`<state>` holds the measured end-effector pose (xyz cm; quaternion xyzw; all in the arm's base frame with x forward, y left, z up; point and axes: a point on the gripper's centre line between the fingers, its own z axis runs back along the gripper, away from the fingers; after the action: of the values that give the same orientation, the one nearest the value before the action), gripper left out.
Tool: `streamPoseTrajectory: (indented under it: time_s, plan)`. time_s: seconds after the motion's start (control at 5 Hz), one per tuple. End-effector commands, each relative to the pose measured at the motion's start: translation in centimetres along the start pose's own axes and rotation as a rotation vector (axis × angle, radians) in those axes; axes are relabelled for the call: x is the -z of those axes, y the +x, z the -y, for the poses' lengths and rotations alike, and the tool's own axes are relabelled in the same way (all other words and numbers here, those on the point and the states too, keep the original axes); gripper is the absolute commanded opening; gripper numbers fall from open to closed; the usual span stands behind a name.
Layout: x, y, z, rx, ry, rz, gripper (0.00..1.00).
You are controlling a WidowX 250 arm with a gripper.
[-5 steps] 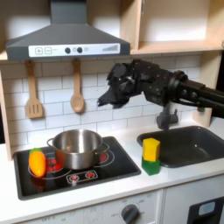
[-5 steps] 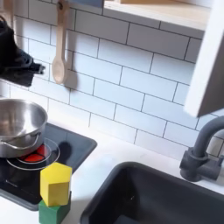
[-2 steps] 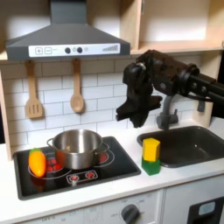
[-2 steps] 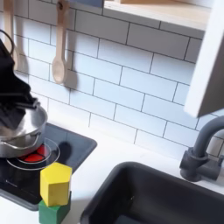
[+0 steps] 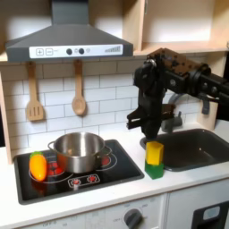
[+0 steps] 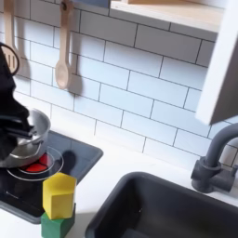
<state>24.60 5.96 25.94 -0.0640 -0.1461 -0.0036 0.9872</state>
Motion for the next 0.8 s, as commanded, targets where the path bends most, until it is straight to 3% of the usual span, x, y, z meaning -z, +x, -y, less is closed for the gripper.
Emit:
streamPoseTrajectory:
  time_s: [0.0, 0.4, 0.6]
  plan:
    - [-0.81, -1.33, 0.58, 0.038, 0.070, -0.052, 1.00]
    - [-1.39, -1.91, 1.06, 0.070, 0.062, -0.073, 1.00]
    - [-1.33, -2.28, 1.07, 0.058, 0.037, -0.098, 1.00]
